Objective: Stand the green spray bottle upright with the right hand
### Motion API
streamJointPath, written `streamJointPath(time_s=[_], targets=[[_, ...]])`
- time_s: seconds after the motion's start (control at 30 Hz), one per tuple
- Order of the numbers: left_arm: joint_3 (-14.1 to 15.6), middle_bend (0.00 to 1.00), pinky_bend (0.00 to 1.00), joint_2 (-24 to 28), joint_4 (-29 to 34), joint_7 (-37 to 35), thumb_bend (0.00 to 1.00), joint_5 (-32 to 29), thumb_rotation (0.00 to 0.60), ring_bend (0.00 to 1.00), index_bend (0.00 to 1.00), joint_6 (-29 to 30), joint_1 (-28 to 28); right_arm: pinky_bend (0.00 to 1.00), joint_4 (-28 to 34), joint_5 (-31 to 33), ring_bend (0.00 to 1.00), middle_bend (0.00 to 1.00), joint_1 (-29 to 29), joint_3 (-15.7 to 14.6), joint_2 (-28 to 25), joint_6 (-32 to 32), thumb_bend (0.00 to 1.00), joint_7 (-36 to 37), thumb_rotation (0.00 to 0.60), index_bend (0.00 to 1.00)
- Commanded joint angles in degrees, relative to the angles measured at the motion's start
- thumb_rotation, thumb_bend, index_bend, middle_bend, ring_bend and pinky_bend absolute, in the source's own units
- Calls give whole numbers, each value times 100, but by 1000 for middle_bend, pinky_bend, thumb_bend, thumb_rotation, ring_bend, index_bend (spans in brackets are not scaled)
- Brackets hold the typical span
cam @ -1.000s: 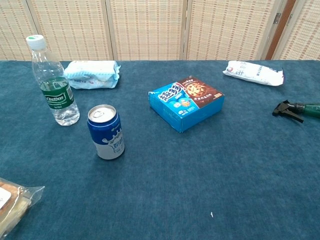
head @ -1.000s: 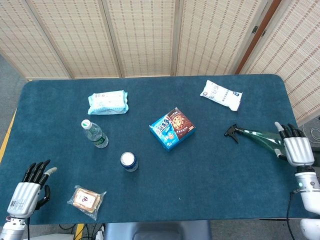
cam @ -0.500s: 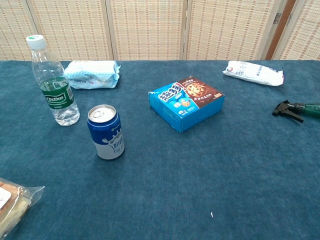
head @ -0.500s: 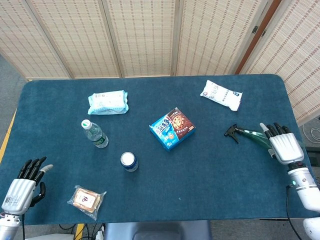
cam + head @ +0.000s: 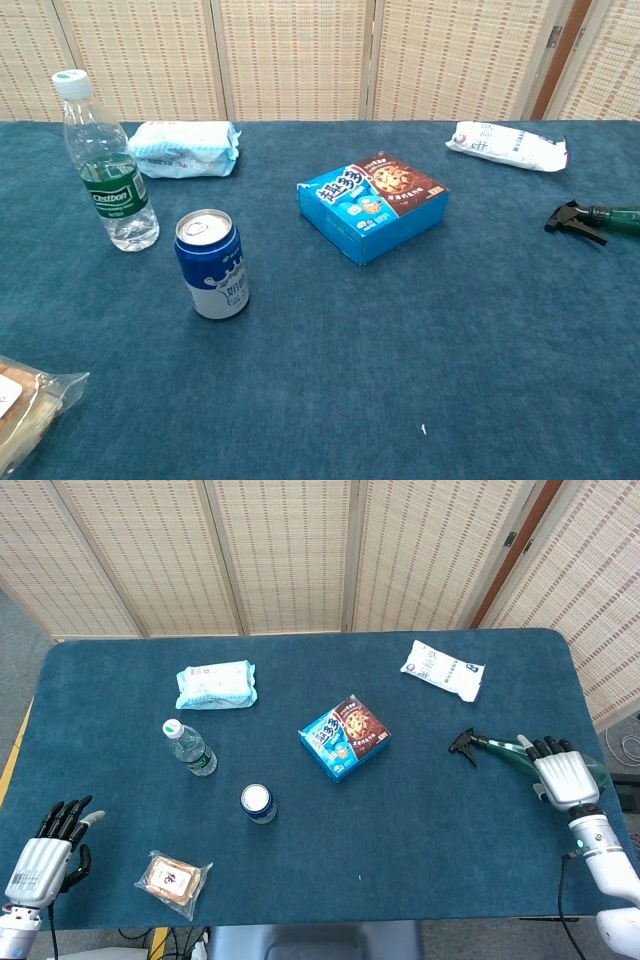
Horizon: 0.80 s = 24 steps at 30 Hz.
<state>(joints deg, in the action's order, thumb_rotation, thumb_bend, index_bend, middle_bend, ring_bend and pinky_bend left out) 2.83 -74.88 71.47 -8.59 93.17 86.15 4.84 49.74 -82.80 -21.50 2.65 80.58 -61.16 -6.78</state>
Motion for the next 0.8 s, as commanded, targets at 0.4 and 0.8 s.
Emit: streamJointPath(time_s=[0.4, 0.8], targets=[[30, 68, 0, -183, -501, -394, 738, -64, 600, 66, 182, -123, 24, 252, -837, -83, 182, 281, -306, -32, 504, 355, 220, 565, 600, 146], [21, 68, 0, -299, -855, -707, 738, -155, 600, 66, 182, -238, 53, 252, -1006, -24, 182, 281, -458, 29, 603, 510, 219, 643, 600, 145]])
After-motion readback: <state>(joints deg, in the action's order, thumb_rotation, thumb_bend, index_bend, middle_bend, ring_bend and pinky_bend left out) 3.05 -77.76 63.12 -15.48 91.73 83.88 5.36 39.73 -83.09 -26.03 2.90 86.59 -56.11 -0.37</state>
